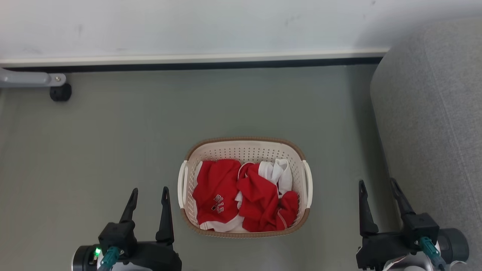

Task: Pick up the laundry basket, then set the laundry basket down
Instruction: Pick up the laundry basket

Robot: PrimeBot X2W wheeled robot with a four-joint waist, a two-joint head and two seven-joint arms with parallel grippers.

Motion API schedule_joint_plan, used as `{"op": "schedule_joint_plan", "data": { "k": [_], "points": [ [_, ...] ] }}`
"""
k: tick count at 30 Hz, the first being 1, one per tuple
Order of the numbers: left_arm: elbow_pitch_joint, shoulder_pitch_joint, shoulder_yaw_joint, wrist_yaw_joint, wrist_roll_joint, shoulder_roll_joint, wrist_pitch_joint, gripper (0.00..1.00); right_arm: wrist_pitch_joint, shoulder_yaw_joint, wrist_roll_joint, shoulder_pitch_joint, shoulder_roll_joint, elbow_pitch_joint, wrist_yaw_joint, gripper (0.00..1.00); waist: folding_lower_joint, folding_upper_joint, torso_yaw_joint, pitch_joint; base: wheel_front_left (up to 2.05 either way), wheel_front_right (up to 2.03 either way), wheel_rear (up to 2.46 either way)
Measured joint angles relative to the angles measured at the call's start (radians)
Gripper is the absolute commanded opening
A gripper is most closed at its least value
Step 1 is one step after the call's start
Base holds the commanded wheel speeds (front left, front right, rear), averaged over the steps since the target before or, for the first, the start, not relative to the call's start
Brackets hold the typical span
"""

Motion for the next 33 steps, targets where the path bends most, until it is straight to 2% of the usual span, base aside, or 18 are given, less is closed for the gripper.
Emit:
{"op": "schedule_joint_plan", "data": {
  "k": [33],
  "points": [
    [-0.021,-0.253,-0.015,-0.027,0.026,0.011,0.017,1.00,0.002,-0.002,-0.017,-0.201,-0.011,-0.045,0.000,1.00,-0.0001,0.0001,-0.011,0.365,0.00,0.00,0.00]
  ]
}}
